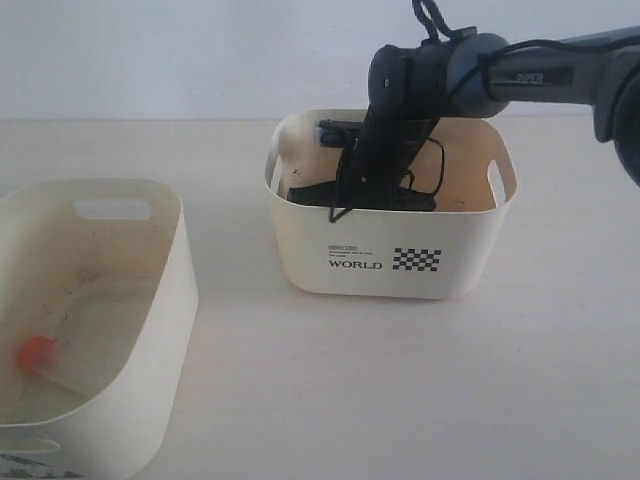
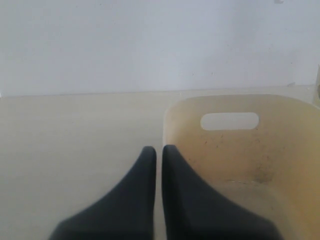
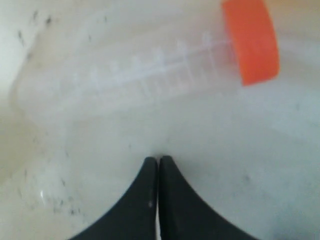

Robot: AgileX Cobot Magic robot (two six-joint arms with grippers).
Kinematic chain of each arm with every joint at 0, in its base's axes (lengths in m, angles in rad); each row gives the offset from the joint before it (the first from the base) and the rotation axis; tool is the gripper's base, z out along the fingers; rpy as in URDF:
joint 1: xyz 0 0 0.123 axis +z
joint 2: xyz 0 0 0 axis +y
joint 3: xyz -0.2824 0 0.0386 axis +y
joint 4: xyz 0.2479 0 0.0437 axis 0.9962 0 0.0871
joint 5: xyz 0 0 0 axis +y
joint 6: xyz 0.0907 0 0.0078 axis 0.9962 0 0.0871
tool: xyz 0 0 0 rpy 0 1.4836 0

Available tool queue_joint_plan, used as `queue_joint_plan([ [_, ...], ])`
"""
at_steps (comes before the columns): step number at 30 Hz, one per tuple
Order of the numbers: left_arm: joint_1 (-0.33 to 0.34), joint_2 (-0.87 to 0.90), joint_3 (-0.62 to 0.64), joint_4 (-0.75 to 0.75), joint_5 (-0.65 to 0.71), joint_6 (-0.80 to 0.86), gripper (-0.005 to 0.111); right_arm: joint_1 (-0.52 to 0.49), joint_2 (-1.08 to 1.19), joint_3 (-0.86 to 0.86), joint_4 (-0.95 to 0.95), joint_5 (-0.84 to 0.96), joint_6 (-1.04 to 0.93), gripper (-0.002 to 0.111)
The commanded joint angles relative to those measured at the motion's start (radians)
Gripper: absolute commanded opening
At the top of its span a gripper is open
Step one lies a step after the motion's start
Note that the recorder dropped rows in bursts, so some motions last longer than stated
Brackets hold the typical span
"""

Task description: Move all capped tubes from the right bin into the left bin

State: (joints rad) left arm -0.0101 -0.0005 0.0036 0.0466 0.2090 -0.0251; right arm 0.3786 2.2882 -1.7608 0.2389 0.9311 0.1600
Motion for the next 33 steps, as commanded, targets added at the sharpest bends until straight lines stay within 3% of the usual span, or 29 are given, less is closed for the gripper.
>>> queue_joint_plan([
  [1, 0.0, 0.0, -0.004, 0.002, 0.0, -0.01, 0.004, -0.001, -0.121, 0.001, -0.048, 0.02, -0.03, 0.0],
  [13, 0.0, 0.0, -0.004, 0.002, 0.0, -0.01, 0.004, -0.001, -0.345, 0.003, -0.146, 0.006, -0.03, 0.0],
  [30, 0.0, 0.0, -0.004, 0.002, 0.0, -0.01, 0.004, -0.001, -0.233, 0.003, -0.239, 0.092, 0.0, 0.0],
  [33, 0.0, 0.0, -0.004, 0.002, 0.0, -0.01, 0.004, -0.001, -0.212, 0.003, -0.191, 0.08, -0.009, 0.007],
])
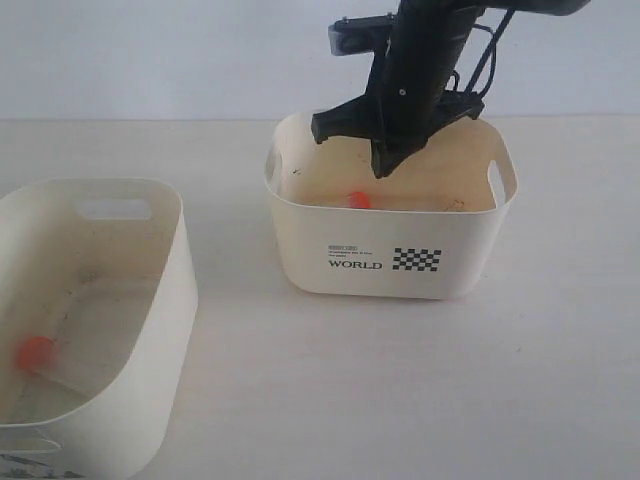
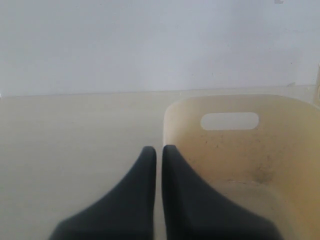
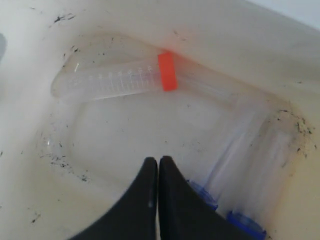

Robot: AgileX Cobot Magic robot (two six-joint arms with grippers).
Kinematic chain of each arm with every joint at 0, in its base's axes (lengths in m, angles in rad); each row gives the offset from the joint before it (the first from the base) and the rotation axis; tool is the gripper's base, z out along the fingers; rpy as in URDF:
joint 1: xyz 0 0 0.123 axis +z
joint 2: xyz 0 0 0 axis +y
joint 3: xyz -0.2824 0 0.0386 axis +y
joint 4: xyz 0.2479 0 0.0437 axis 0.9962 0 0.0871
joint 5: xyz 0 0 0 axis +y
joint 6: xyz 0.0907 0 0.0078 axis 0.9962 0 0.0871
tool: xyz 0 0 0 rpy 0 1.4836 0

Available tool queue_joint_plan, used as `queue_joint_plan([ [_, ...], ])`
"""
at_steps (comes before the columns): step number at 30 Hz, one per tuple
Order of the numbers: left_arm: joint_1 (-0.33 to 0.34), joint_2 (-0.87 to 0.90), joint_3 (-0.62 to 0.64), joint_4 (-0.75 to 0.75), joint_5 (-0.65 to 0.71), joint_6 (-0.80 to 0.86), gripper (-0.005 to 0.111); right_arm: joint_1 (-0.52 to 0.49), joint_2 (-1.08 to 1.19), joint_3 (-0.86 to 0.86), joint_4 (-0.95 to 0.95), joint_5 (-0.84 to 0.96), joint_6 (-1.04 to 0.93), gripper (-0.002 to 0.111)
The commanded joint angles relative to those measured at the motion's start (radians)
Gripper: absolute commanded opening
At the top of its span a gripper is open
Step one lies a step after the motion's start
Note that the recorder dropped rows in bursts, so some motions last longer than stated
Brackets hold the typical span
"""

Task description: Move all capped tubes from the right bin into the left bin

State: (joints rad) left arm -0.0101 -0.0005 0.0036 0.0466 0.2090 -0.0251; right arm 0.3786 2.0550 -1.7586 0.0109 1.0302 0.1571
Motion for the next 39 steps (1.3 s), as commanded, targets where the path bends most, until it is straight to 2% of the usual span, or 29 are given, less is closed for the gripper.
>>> queue_joint_plan([
  [1, 0.0, 0.0, -0.004, 0.002, 0.0, -0.01, 0.004, -0.001, 0.029, 0.001, 0.064, -0.019, -0.026, 0.013],
  [2, 0.0, 0.0, -0.004, 0.002, 0.0, -0.01, 0.004, -0.001, 0.035, 0.001, 0.093, -0.019, -0.049, 0.019],
  [4, 0.0, 0.0, -0.004, 0.002, 0.0, -0.01, 0.004, -0.001, 0.052, 0.001, 0.13, -0.034, -0.063, 0.04],
  [6, 0.0, 0.0, -0.004, 0.002, 0.0, -0.01, 0.004, -0.001, 0.062, 0.001, 0.136, -0.053, -0.054, 0.054],
  [8, 0.0, 0.0, -0.004, 0.002, 0.0, -0.01, 0.004, -0.001, 0.07, 0.001, 0.136, -0.082, -0.017, 0.06],
  [14, 0.0, 0.0, -0.004, 0.002, 0.0, -0.01, 0.004, -0.001, 0.075, 0.001, 0.187, -0.176, 0.054, 0.061],
  [20, 0.0, 0.0, -0.004, 0.002, -0.001, -0.01, 0.004, -0.001, 0.081, 0.001, 0.208, -0.189, 0.088, 0.061],
  [39, 0.0, 0.0, -0.004, 0.002, 0.0, -0.01, 0.004, -0.001, 0.158, 0.001, 0.201, -0.242, 0.562, 0.061],
])
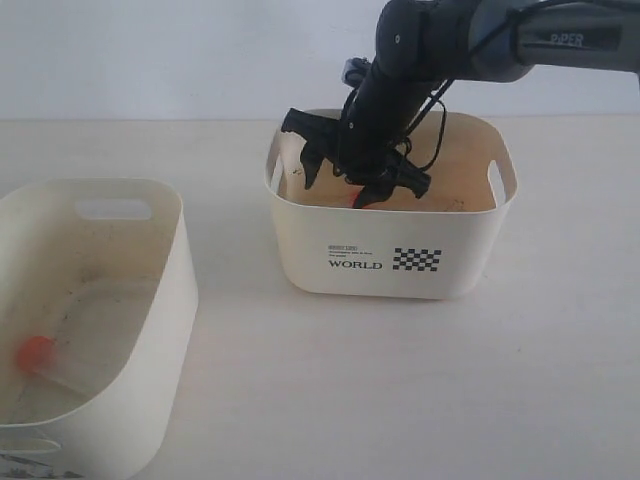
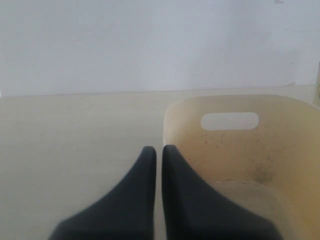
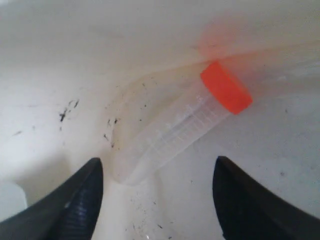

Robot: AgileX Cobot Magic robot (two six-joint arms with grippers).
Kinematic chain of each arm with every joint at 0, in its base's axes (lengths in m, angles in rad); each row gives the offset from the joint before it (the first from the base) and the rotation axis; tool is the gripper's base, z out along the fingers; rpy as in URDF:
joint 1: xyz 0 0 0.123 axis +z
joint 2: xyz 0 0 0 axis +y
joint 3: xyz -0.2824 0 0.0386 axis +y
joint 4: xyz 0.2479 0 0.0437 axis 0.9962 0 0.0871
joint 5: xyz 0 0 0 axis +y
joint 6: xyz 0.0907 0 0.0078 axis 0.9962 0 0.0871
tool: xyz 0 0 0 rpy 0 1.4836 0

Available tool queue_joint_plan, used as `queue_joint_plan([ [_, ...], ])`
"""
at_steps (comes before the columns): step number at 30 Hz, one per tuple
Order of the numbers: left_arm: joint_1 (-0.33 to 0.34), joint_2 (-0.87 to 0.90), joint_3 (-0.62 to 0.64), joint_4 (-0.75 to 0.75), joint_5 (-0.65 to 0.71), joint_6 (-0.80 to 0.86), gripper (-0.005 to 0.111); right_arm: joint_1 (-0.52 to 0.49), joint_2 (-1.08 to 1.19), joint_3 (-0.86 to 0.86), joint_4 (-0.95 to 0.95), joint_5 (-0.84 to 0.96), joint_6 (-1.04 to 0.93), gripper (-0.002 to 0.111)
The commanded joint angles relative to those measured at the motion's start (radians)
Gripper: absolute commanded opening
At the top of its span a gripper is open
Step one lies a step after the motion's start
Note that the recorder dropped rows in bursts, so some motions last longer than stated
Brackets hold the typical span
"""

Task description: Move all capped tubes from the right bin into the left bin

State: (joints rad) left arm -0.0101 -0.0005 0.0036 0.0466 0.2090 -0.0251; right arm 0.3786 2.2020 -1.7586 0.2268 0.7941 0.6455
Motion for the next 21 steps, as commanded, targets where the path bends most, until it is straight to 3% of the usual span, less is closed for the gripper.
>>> queue_joint_plan([
  [1, 0.0, 0.0, -0.004, 0.002, 0.0, -0.01, 0.004, -0.001, 0.013, 0.001, -0.014, -0.017, 0.101, 0.061],
  [7, 0.0, 0.0, -0.004, 0.002, 0.0, -0.01, 0.004, -0.024, 0.023, 0.001, -0.006, -0.052, 0.246, 0.061],
  [21, 0.0, 0.0, -0.004, 0.002, 0.0, -0.01, 0.004, -0.027, 0.066, 0.001, 0.006, -0.097, 0.291, 0.061],
])
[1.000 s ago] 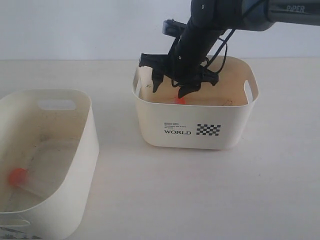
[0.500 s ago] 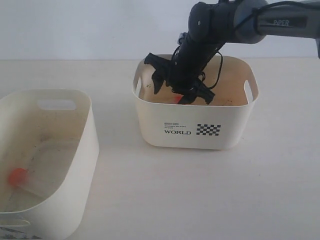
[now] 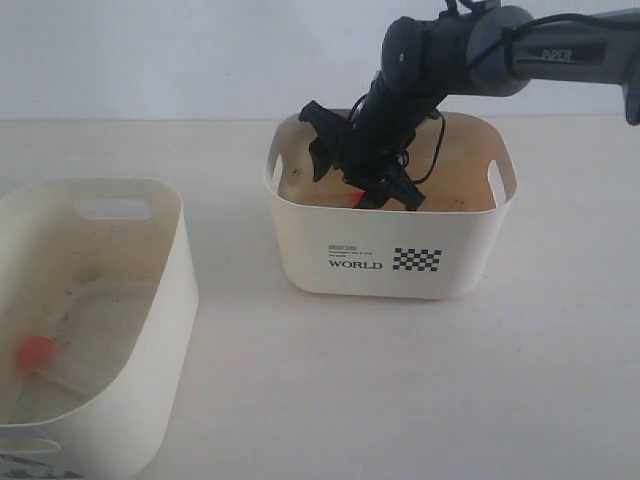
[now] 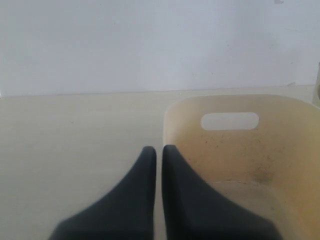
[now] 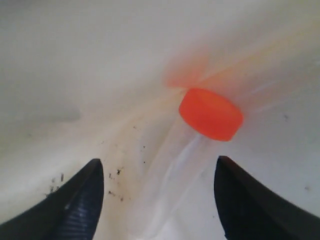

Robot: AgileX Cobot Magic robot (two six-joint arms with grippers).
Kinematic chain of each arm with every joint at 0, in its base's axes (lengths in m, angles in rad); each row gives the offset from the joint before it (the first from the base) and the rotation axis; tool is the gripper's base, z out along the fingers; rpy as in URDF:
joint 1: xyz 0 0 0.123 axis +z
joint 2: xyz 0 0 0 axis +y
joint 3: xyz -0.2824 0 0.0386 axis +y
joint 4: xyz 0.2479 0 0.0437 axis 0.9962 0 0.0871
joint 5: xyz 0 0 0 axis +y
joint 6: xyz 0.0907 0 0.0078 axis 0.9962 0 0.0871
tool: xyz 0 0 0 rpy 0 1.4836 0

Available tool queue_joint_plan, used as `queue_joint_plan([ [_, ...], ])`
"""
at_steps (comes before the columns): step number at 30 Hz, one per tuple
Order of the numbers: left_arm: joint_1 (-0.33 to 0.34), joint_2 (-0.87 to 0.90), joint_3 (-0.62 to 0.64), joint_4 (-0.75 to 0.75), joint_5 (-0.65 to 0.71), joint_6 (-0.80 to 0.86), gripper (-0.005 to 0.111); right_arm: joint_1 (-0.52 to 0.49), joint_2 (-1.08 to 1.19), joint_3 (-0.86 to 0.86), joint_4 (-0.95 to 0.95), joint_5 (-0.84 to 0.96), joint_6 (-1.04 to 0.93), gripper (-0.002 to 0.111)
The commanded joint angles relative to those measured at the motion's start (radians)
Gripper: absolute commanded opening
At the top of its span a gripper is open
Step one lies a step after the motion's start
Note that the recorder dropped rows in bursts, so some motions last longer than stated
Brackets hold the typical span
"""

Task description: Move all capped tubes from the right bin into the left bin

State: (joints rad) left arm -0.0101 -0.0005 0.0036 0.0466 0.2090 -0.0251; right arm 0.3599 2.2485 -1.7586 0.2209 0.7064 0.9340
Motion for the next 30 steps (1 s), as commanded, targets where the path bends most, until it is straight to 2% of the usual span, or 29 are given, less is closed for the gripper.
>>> queue_joint_plan([
  [1, 0.0, 0.0, -0.004, 0.002, 0.0, -0.01, 0.004, -0.008, 0.029, 0.001, 0.012, -0.009, 0.002, 0.061],
  [30, 0.0, 0.0, -0.004, 0.002, 0.0, -0.01, 0.004, -0.01, 0.047, 0.001, 0.014, 0.03, 0.007, 0.061],
])
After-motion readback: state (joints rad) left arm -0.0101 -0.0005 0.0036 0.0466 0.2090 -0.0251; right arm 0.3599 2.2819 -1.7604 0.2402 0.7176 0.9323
